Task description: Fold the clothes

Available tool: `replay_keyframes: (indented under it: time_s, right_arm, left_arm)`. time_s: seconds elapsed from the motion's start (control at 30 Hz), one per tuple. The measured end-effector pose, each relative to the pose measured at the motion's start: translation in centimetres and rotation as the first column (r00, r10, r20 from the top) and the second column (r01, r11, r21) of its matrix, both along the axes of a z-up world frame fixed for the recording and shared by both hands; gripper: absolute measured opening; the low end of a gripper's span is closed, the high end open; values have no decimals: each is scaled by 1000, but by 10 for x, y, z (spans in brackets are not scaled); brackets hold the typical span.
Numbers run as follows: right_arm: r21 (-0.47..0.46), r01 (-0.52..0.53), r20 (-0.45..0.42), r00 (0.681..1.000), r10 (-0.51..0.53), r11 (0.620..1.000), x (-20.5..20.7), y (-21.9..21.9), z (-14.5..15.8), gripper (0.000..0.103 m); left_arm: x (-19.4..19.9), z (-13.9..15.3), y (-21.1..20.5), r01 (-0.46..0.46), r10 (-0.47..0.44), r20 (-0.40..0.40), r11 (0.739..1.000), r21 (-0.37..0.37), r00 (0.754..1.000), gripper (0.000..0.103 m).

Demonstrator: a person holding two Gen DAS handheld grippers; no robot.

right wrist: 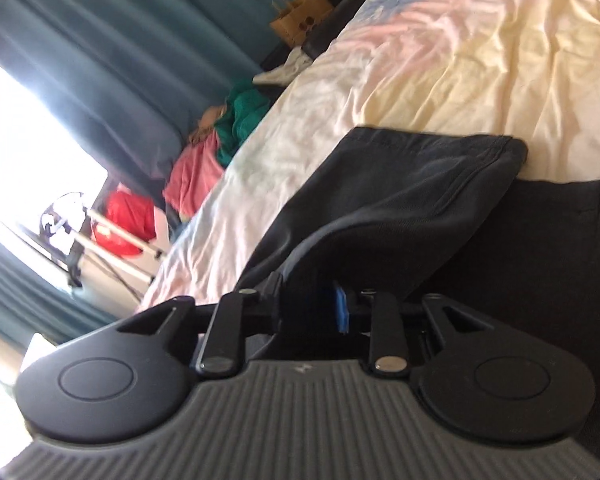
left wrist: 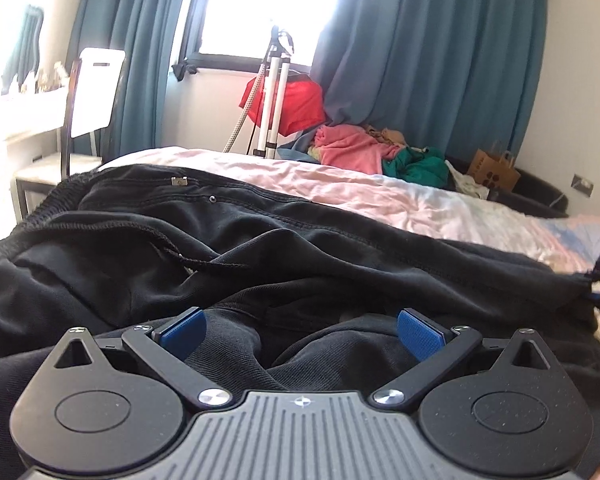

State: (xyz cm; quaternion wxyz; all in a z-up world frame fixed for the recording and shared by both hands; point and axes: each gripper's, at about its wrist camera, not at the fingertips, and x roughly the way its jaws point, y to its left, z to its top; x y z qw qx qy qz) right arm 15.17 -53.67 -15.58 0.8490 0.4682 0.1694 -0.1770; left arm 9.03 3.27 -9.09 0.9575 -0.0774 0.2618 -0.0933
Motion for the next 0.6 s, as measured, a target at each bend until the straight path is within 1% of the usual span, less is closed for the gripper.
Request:
replay_keyframes:
  time_s: [0.03, 0.07, 0.1, 0.17, 0.43, 0.5, 0.6]
  right_arm:
    - [19, 26, 16, 1000, -27, 999, -5, -6, -2, 36]
    - [49, 56, 27, 998, -57, 997, -8, -13, -5, 42]
    - [85, 85, 33, 996, -88, 993, -11, -19, -9, 45]
    - [159, 109, 37, 992, -117, 981, -14, -30, -19, 46]
    - [293, 77, 63, 993, -99, 953, -2, -39, -31, 46]
    - [325, 68, 70, 993, -95, 943, 1, -41, -33, 45]
    - [373, 54, 81, 993, -90, 926, 5, -44, -38, 46]
  left_arm:
    - [2, -1, 2, -5, 5, -4, 1000, -17, 1000, 103]
    - [5, -2, 3, -10, 10, -9, 999, -31, 1000, 103]
    - [7, -3, 3, -15, 15, -13, 999, -39, 1000, 103]
    - [11, -4, 4, -25, 24, -21, 998, -52, 1000, 103]
    - [18, -10, 5, -27, 22, -47, 993, -114, 999, 103]
    - [19, -12, 5, -29, 22, -56, 992, -123, 998, 103]
    - [20, -13, 5, -29, 20, -69, 991, -134, 997, 103]
